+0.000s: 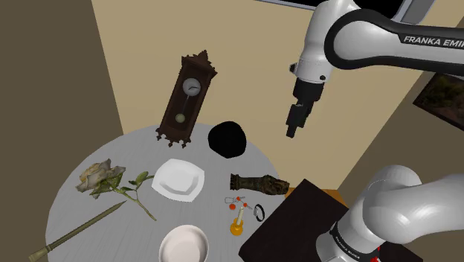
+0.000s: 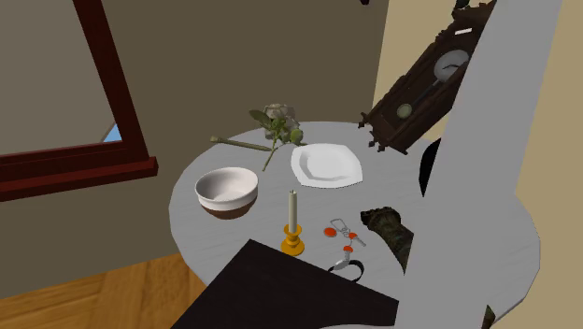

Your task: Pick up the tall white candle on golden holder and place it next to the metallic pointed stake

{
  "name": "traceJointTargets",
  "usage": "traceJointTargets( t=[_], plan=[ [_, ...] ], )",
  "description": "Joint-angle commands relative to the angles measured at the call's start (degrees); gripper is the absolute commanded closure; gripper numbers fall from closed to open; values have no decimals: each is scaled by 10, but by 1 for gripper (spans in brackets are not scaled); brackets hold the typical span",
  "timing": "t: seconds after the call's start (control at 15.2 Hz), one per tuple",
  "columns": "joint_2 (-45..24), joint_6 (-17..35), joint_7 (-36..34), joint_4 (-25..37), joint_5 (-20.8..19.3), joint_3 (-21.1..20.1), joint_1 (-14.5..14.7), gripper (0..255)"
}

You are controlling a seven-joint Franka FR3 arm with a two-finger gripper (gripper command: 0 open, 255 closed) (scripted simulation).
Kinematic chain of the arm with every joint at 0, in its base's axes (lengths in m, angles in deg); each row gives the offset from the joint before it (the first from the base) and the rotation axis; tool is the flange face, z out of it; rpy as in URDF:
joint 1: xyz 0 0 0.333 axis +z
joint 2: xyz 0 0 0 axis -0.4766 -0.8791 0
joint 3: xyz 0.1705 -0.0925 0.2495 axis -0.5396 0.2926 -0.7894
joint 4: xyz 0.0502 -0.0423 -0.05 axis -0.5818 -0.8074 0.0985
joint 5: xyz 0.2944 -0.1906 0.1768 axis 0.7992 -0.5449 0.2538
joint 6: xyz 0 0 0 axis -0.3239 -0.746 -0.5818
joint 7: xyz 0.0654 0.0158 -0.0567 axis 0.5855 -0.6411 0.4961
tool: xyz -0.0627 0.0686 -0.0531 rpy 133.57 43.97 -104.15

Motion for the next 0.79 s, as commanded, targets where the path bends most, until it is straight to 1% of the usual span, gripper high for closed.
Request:
traceJointTargets(
  t=[0.0, 0.4, 0.73],
  plan=[
    [0, 0, 0, 0, 0, 0, 0, 0],
    [-11, 122, 0, -95, 24, -39, 30, 0],
    [-49, 234, -1, -156, 45, -75, 57, 0]
  ],
)
